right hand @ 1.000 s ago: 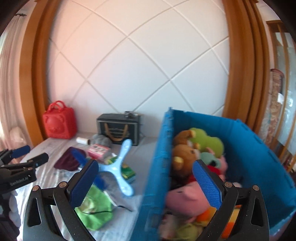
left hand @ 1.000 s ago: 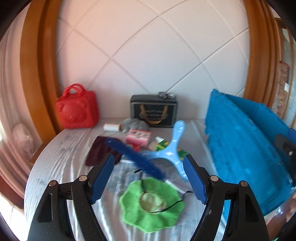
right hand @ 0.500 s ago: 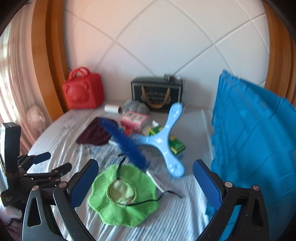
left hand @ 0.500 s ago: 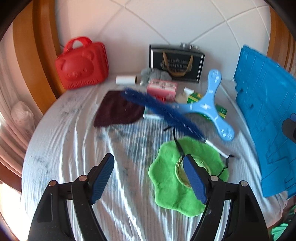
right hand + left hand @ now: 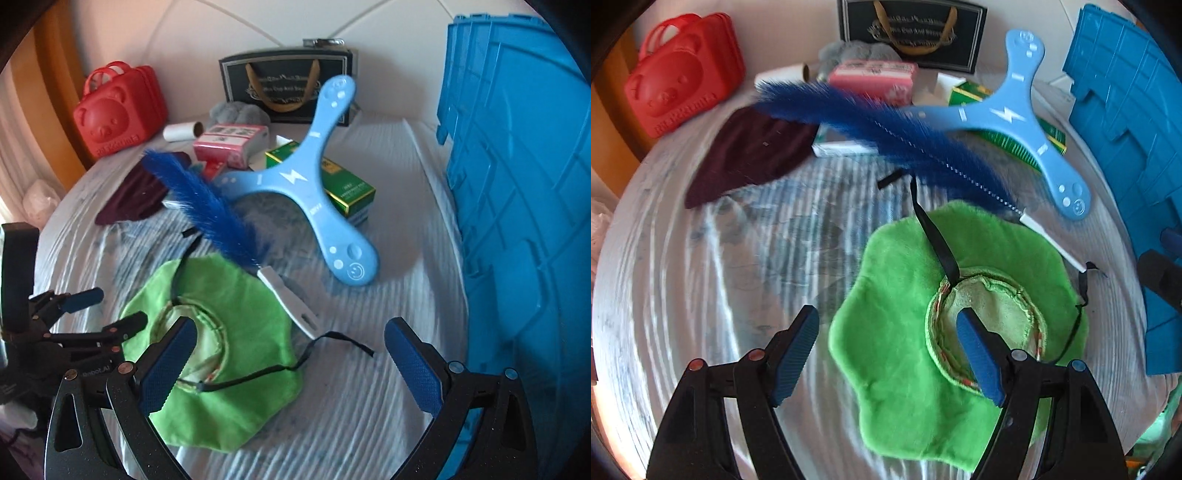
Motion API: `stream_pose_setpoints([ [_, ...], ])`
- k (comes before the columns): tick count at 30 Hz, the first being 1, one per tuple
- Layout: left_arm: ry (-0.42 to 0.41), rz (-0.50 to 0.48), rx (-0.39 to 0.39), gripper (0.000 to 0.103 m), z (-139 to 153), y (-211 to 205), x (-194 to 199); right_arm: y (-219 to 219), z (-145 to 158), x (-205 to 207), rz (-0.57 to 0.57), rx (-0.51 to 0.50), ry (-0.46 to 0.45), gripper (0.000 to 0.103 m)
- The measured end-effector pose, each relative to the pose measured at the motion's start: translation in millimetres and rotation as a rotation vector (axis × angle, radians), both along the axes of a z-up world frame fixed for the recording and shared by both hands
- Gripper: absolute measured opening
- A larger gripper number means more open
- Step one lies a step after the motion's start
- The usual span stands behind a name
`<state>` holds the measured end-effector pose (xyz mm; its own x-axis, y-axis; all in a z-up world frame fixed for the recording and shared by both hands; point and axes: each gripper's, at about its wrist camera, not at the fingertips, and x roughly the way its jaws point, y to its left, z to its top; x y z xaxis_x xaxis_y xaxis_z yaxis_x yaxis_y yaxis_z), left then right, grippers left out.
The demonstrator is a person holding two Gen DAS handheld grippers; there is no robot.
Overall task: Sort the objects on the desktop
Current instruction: 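Grasp the green frog hat with the left gripper while the right grasps the blue feather duster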
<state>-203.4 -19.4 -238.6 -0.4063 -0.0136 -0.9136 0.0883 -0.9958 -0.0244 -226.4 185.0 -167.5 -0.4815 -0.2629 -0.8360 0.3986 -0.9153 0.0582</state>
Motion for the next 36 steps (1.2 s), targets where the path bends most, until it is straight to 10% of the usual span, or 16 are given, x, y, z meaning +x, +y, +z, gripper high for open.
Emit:
stream_pose_setpoints([
  [8, -0.028, -0.084, -0.042, 0.073, -30, 13, -19, -2, -25, -29, -0.01, 0.009, -0.062, 0.103],
  [12, -0.001, -0.07, -0.018, 0.018, -21, -4, -17, -8, -40, -37, -0.006, 0.009, -0.102, 0.103],
  [22, 0.141, 0.184, -0.158, 0.015, 25, -99, -17, -58, -50, -47, 0.067, 0.023, -0.098, 0.103],
  [28, 0.088, 0.233, -0.117, 0.016, -2, -108, -38, -94, -61, -67, 0.103, 0.059, -0.083, 0.083],
  [36, 0.057, 0.237, -0.102, 0.018, -25, -114, -47, -114, -89, -94, 0.113, 0.113, -0.122, 0.082],
])
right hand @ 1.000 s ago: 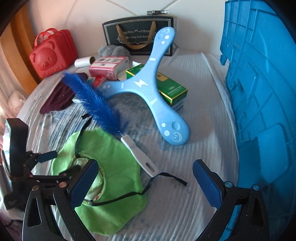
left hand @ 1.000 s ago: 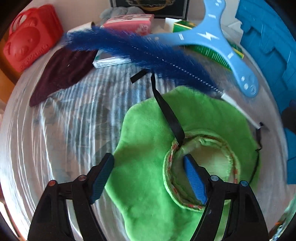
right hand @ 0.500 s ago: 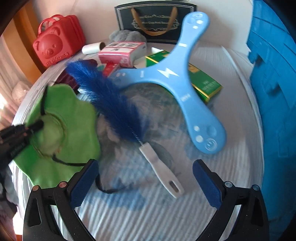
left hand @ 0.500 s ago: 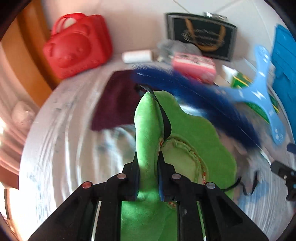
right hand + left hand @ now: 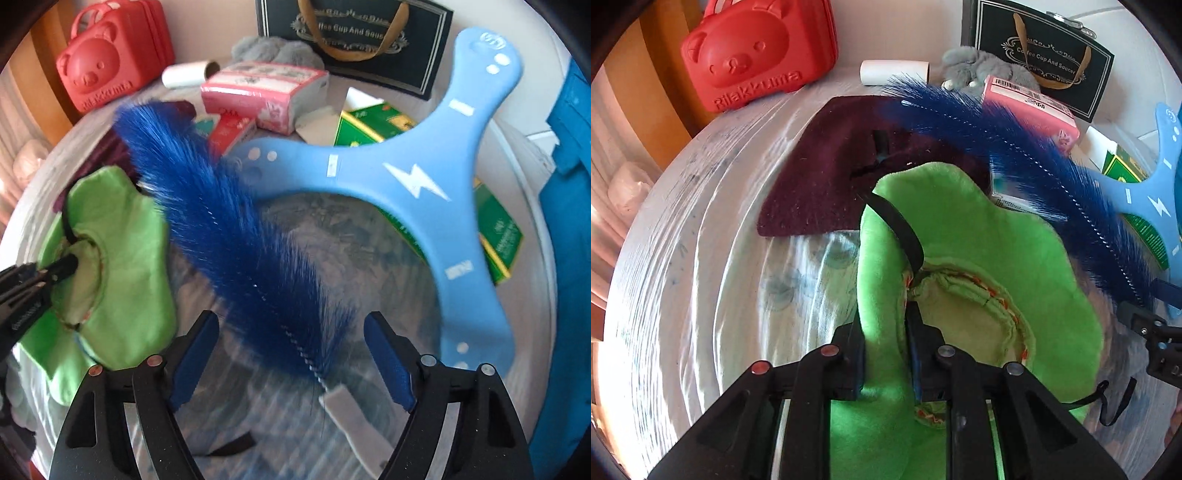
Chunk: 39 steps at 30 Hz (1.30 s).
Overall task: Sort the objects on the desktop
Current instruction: 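Grasp the green frog hat with the left gripper while the right grasps the blue feather duster, then lift the green hat with the left gripper while the right regrasps the feather duster handle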
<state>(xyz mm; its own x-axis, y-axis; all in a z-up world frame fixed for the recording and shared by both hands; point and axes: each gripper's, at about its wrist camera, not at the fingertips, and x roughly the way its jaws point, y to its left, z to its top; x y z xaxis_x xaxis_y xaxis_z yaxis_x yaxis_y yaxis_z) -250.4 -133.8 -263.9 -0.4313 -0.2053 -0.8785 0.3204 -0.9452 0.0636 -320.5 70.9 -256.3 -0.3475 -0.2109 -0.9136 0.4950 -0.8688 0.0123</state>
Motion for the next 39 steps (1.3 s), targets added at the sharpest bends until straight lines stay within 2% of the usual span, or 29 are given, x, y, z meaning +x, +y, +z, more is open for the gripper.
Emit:
stream_pose_setpoints([
  [2, 0.009, -0.015, -0.026, 0.018, -2, 3, 2, -3, -7, -3, 0.004, 0.013, -0.003, 0.079],
  [5, 0.017, -0.005, -0.03, 0.018, -2, 4, 3, -8, -4, 0, 0.038, 0.014, 0.019, 0.058],
  [7, 0.021, 0.009, -0.013, 0.016, 1, 4, 3, -10, -2, 2, 0.053, 0.013, 0.022, 0.035],
  [10, 0.047, 0.007, -0.008, 0.016, 13, 7, 8, -10, 0, 7, 0.053, 0.013, 0.014, 0.027],
  [14, 0.103, -0.008, -0.002, 0.015, 37, 13, 21, -2, 8, 13, 0.049, -0.049, -0.017, 0.022],
  [18, 0.183, -0.027, -0.007, 0.015, 71, 22, 36, 6, 32, 27, 0.055, -0.122, 0.005, 0.019],
  [24, 0.301, -0.057, -0.04, 0.015, 125, 35, 62, 19, 85, 57, 0.052, -0.2, 0.107, 0.016],
  [29, 0.367, -0.072, -0.063, 0.015, 156, 43, 85, 28, 123, 81, 0.058, -0.232, 0.181, 0.016],
  [34, 0.384, -0.065, -0.07, 0.015, 165, 44, 109, 38, 127, 105, 0.049, -0.257, 0.138, 0.015],
  [37, 0.371, -0.059, -0.074, 0.015, 163, 43, 121, 47, 134, 121, 0.03, -0.268, 0.17, 0.015],
  [39, 0.37, -0.055, -0.081, 0.015, 166, 44, 128, 50, 144, 129, 0.022, -0.276, 0.213, 0.01],
])
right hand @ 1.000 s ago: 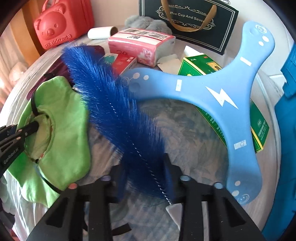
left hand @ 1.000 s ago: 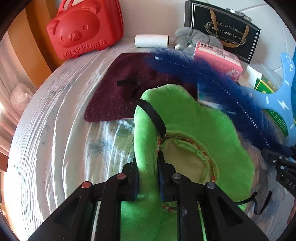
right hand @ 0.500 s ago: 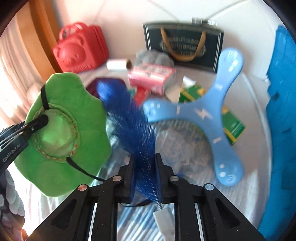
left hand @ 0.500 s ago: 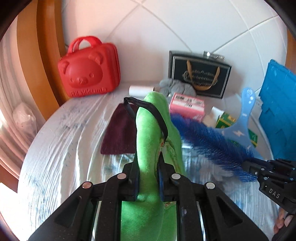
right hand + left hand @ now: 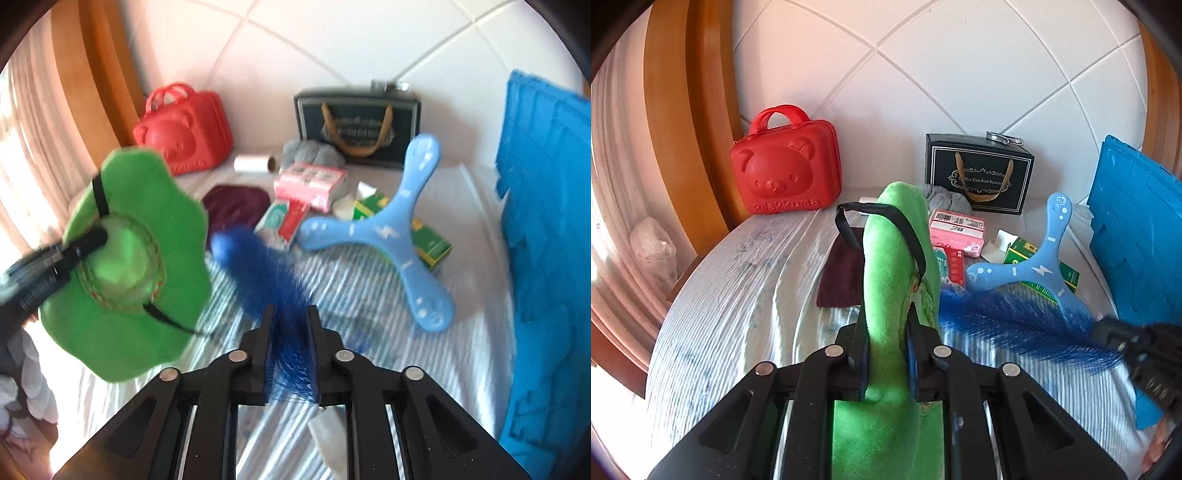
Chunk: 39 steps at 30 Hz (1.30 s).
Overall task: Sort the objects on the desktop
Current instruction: 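Lift the green hat with the left gripper while the right regrasps the feather duster handle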
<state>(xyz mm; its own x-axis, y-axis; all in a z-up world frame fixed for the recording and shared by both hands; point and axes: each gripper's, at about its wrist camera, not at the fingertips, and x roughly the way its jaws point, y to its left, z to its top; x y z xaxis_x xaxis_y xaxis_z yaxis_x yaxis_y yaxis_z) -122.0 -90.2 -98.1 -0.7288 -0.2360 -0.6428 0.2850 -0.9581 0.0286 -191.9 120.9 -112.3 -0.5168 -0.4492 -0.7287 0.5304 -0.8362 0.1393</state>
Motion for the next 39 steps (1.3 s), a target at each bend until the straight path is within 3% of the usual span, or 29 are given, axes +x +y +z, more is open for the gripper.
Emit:
stream_pose_setpoints([
  [1, 0.007, 0.001, 0.0, 0.015, 2, 0, 4, 2, 8, 5, -0.005, -0.01, 0.032, 0.003],
  [4, 0.008, 0.002, -0.008, 0.015, 5, 0, 13, 2, 31, 14, -0.007, 0.007, 0.096, 0.002],
  [9, -0.046, 0.025, -0.017, 0.015, -14, -7, 20, 2, 12, 12, 0.021, 0.049, -0.008, 0.005],
  [12, -0.115, 0.041, 0.027, 0.015, -40, -17, 15, 0, -20, 7, 0.033, 0.099, -0.084, 0.015],
  [14, -0.165, 0.048, 0.044, 0.015, -63, -18, 12, -2, -44, 2, 0.036, 0.143, -0.131, 0.031],
  [15, -0.181, 0.052, 0.043, 0.015, -71, -18, 11, -3, -56, -1, 0.035, 0.162, -0.151, 0.048],
  [16, -0.21, 0.056, 0.056, 0.015, -82, -20, 8, -2, -64, -2, 0.035, 0.175, -0.161, 0.057],
  [24, -0.341, 0.071, 0.134, 0.015, -138, -29, -19, -11, -106, -33, 0.048, 0.233, -0.223, 0.059],
  [29, -0.397, 0.057, 0.155, 0.015, -164, -30, -45, -26, -134, -55, 0.085, 0.295, -0.263, 0.073],
  [31, -0.416, 0.051, 0.151, 0.015, -171, -29, -52, -32, -145, -60, 0.1, 0.319, -0.274, 0.07],
  [32, -0.409, 0.046, 0.126, 0.015, -172, -25, -54, -35, -144, -59, 0.104, 0.341, -0.229, 0.066],
  [33, -0.409, 0.04, 0.116, 0.015, -171, -24, -56, -38, -143, -59, 0.119, 0.335, -0.216, 0.053],
  [34, -0.412, 0.037, 0.106, 0.015, -172, -22, -58, -41, -140, -61, 0.117, 0.328, -0.203, 0.03],
  [36, -0.405, 0.036, 0.11, 0.015, -169, -21, -58, -44, -138, -64, 0.104, 0.328, -0.2, 0.022],
  [39, -0.348, 0.033, 0.092, 0.015, -147, -20, -54, -39, -136, -66, 0.089, 0.276, -0.226, 0.02],
])
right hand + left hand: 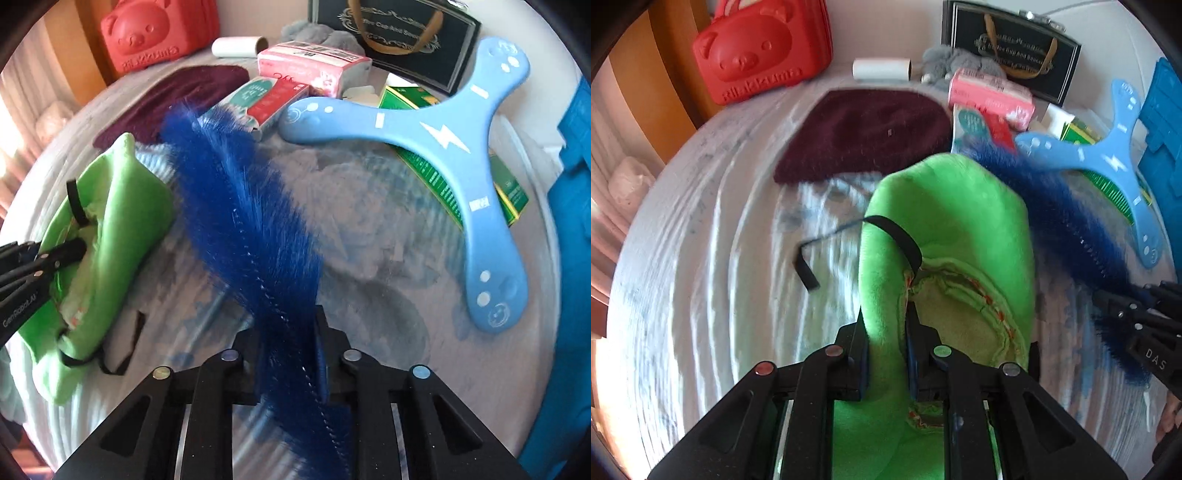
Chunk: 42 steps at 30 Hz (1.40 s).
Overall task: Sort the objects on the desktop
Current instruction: 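Lift the green hat with the left gripper while the right regrasps the feather duster handle, then carry the hat and duster over the blue crate and release both inside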
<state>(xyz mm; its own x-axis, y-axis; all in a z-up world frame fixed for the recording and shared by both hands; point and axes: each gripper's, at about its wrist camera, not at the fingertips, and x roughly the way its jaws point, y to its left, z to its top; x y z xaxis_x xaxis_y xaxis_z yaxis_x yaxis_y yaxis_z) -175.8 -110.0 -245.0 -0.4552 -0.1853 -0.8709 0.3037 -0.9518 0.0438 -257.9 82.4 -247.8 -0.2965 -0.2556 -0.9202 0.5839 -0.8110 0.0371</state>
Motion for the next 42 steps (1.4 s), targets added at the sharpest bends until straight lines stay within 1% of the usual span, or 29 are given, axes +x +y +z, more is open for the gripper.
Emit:
stream_pose_setpoints([
  [1, 0.019, -0.003, -0.009, 0.015, 7, 0, 0, 6, 6, 1, -0.019, -0.038, -0.009, 0.019],
  [2, 0.054, -0.007, -0.025, 0.015, 20, 2, 4, 9, 12, 2, -0.024, -0.057, -0.007, 0.019],
  [4, 0.122, -0.016, -0.047, 0.015, 45, 6, 9, 18, 38, 9, -0.035, -0.113, 0.034, 0.016],
  [6, 0.213, -0.025, -0.068, 0.015, 79, 13, 20, 24, 64, 17, -0.043, -0.159, 0.079, 0.015],
  [7, 0.239, -0.031, -0.074, 0.015, 89, 15, 21, 30, 84, 21, -0.048, -0.193, 0.112, 0.014],
  [9, 0.324, -0.048, -0.094, 0.015, 122, 23, 32, 37, 112, 29, -0.058, -0.234, 0.173, 0.014],
  [11, 0.393, -0.068, -0.104, 0.015, 147, 31, 38, 47, 147, 38, -0.068, -0.283, 0.239, 0.014],
  [14, 0.489, -0.103, -0.112, 0.015, 185, 45, 44, 61, 197, 51, -0.086, -0.328, 0.343, 0.014],
  [15, 0.52, -0.115, -0.109, 0.015, 196, 51, 46, 61, 208, 53, -0.092, -0.334, 0.369, 0.014],
  [16, 0.548, -0.131, -0.107, 0.015, 208, 57, 45, 68, 228, 58, -0.101, -0.341, 0.41, 0.014],
  [19, 0.662, -0.18, -0.116, 0.015, 252, 86, 44, 85, 278, 67, -0.131, -0.376, 0.505, 0.014],
  [22, 0.748, -0.232, -0.093, 0.015, 290, 114, 43, 112, 330, 76, -0.178, -0.384, 0.624, 0.014],
  [25, 0.836, -0.302, -0.057, 0.015, 334, 160, 39, 144, 380, 82, -0.234, -0.386, 0.738, 0.014],
  [28, 0.901, -0.356, -0.022, 0.015, 365, 206, 37, 184, 423, 91, -0.289, -0.374, 0.836, 0.014],
  [29, 0.925, -0.378, -0.007, 0.015, 379, 228, 37, 202, 439, 94, -0.31, -0.37, 0.87, 0.014],
  [32, 0.963, -0.431, 0.03, 0.015, 403, 281, 36, 251, 475, 98, -0.364, -0.329, 0.943, 0.014],
  [35, 0.974, -0.479, 0.086, 0.015, 421, 329, 32, 295, 493, 96, -0.405, -0.285, 0.96, 0.014],
  [36, 0.964, -0.496, 0.106, 0.015, 424, 346, 29, 307, 496, 102, -0.417, -0.27, 0.961, 0.014],
  [38, 0.925, -0.526, 0.126, 0.015, 422, 373, 22, 333, 497, 99, -0.437, -0.224, 0.931, 0.014],
  [40, 0.861, -0.557, 0.14, 0.015, 412, 398, 13, 355, 488, 88, -0.453, -0.174, 0.886, 0.014],
  [42, 0.739, -0.594, 0.137, 0.015, 393, 429, -4, 366, 472, 73, -0.467, -0.124, 0.831, 0.014],
])
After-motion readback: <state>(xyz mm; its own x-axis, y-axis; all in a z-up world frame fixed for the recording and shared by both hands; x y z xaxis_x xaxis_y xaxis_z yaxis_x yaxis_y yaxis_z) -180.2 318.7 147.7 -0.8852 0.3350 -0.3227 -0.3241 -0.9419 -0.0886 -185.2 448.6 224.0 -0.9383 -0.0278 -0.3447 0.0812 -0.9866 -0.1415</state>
